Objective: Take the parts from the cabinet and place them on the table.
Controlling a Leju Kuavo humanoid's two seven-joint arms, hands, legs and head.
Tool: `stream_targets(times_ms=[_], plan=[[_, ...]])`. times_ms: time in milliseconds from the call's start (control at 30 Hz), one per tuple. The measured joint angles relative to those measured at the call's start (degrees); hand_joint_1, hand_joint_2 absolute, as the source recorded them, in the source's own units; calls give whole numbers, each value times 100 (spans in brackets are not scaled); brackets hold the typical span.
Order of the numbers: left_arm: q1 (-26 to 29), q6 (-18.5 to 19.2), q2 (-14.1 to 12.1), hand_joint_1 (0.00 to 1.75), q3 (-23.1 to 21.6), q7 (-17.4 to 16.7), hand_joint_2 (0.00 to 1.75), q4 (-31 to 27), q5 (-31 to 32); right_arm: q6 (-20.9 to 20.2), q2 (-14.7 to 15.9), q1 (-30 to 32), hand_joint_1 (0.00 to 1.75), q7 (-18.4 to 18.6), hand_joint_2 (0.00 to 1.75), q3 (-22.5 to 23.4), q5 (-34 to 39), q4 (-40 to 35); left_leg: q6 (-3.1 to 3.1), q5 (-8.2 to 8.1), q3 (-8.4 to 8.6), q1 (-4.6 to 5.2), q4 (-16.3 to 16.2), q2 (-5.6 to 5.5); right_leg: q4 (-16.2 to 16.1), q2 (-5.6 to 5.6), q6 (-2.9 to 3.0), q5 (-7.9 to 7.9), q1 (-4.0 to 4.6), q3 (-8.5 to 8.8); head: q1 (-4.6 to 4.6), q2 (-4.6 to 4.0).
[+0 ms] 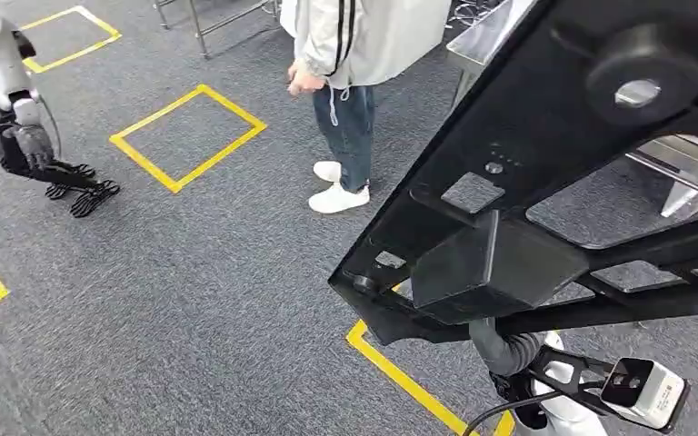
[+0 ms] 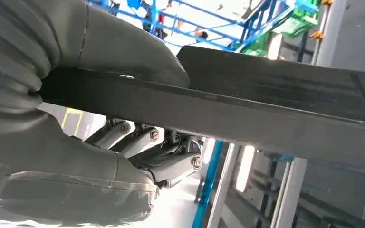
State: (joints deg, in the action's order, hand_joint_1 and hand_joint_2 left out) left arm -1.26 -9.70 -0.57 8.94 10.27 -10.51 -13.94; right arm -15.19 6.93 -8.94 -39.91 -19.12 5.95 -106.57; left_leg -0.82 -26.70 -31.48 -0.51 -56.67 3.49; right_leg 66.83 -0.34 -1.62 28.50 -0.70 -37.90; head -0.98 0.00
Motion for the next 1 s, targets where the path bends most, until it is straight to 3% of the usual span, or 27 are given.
stream_targets(times_ms=[33, 67, 200, 233, 267, 300, 367, 400, 433, 467, 500, 533, 567, 600, 700, 733, 767, 800, 833, 900, 933, 967, 1000], plan=[[-3, 0, 4, 0, 0, 0, 175, 0, 0, 0, 0, -5, 175, 0, 175, 2, 0, 0, 17, -14, 23, 6, -1, 51, -595, -137, 37, -226, 15, 324, 2, 0], [-3, -2, 11, 0, 0, -4, 175, 0, 2, -4, 0, -15, 175, 0, 175, 2, 0, 0, 39, -29, 45, 22, -3, 95, -970, -468, 100, -221, 66, 502, 4, 0], [-30, 4, 28, 0, 0, -33, 175, 0, 7, -28, 0, -18, 175, 0, 175, 0, -7, 39, 168, -47, 97, 39, 28, 295, -984, -216, 173, -260, 109, 465, 28, 0], [-32, 7, 28, 0, 0, -33, 175, -2, 17, -42, 2, -17, 175, 0, 175, 2, -9, 39, 208, -88, 101, 49, 16, 297, -1061, -143, 220, -308, 26, 525, 33, 0], [-28, 9, 33, 0, -2, -31, 175, -2, 28, -83, 2, -37, 175, 0, 175, 4, -4, 44, 239, -208, 78, 21, -128, -1, -1089, -95, 241, -327, 24, 541, 33, 0], [-18, 15, 46, 0, -2, -31, 175, -2, 59, -116, -2, -66, 175, -2, 175, 7, 11, 57, 245, -442, -81, 2, -501, -178, -1088, -35, 268, -339, 22, 533, 52, 0], [-1, 15, 46, 0, -2, -31, 175, 0, 66, -162, -4, -74, 175, -2, 175, 11, 42, 81, 277, -878, -537, -9, -1465, -293, -1083, 99, 275, -344, 34, 519, 63, 0], [-2, 9, 46, 0, -2, -28, 175, -2, 72, -173, -2, -75, 175, 0, 175, 24, 50, 101, 287, -952, -708, -9, -1794, -296, -1073, 170, 275, -344, 36, 513, 66, 0], [7, -2, 46, 0, -2, -30, 175, 0, 72, -190, -2, -76, 175, 0, 175, 24, 57, 125, 288, -881, -752, -11, -1844, -296, -1060, 247, 275, -343, 35, 511, 66, 0], [14, -21, 46, 0, 0, -33, 175, 0, 72, -192, -2, -79, 175, 0, 175, 24, 57, 140, 283, -653, -648, -15, -1568, -298, -1046, 332, 269, -339, 34, 513, 68, 0], [14, -48, 41, 0, 2, -37, 175, 0, 70, -192, -2, -84, 175, 0, 175, 26, 57, 155, 272, -378, -449, -23, -1104, -317, -1029, 407, 259, -333, 32, 515, 68, 0], [9, -70, 37, 0, 9, -55, 175, 0, 59, -197, -11, -91, 175, 0, 175, 26, 57, 160, 258, -88, -189, -36, -523, -415, -1000, 479, 243, -322, 31, 514, 66, 0], [15, -85, 24, 0, 22, -68, 175, 0, 50, -197, -15, -105, 175, -2, 175, 26, 57, 162, 231, -6, -27, -58, -125, -676, -976, 534, 221, -308, 24, 495, 68, 0], [22, -98, 24, 0, 39, -83, 175, 0, 15, -199, -26, -124, 175, -2, 175, 26, 57, 168, 221, -74, 9, -57, -44, -736, -938, 590, 188, -301, 55, 460, 63, 0], [-16, -111, 22, 0, 90, -83, 175, 0, -37, -199, -39, -135, 175, 0, 175, 26, 55, 181, 133, -56, 0, -5, -75, -593, -971, 734, 74, -349, -3, 418, 59, 0], [-21, -109, 35, 0, 103, -83, 175, 0, -37, -197, -39, -145, 175, 0, 175, 26, 53, 181, 78, -11, 23, -60, -7, -519, -968, 787, 31, -353, 35, 406, 70, 0], [-21, -96, 38, 0, 107, -81, 175, 0, -37, -195, -39, -148, 175, 0, 175, 33, 53, 184, 42, 16, 36, -63, 22, -438, -873, 589, 28, -268, 30, 368, 62, 0], [-11, -70, 37, 0, 111, -63, 175, 0, -35, -193, -39, -197, 175, 0, 175, 35, 52, 188, 13, 25, 30, -64, 34, -379, -543, 320, 11, -43, 36, 204, -4, 0], [0, -46, 37, 0, 114, -55, 175, 0, -33, -195, -39, -220, 175, 0, 175, 35, 52, 199, 6, 23, 21, -55, 31, -324, -96, 176, -14, 187, 29, -10, -6, 0], [14, -2, 37, 0, 116, -52, 175, 0, -22, -195, -42, -208, 175, 0, 175, 33, 52, 214, -9, 11, 10, -40, 23, -195, 777, 88, -47, 509, 8, -427, -11, 0], [12, 9, 39, 0, 116, -55, 175, 0, -11, -197, -42, -208, 175, 0, 175, 35, 48, 225, -7, 4, 6, -36, 14, -122, 909, 80, -59, 487, -6, -501, -7, 0], [8, 13, 39, 0, 116, -55, 175, 0, -11, -195, -42, -209, 175, 0, 175, 35, 48, 230, -1, -6, 9, -36, 7, -60, 709, 61, -60, 328, -11, -397, -11, 0], [0, 18, 44, 0, 116, -55, 175, 0, -11, -195, -42, -211, 175, 0, 175, 37, 46, 229, 12, -18, 16, -36, 1, -5, 286, 32, -51, 101, -10, -171, -11, 0]])
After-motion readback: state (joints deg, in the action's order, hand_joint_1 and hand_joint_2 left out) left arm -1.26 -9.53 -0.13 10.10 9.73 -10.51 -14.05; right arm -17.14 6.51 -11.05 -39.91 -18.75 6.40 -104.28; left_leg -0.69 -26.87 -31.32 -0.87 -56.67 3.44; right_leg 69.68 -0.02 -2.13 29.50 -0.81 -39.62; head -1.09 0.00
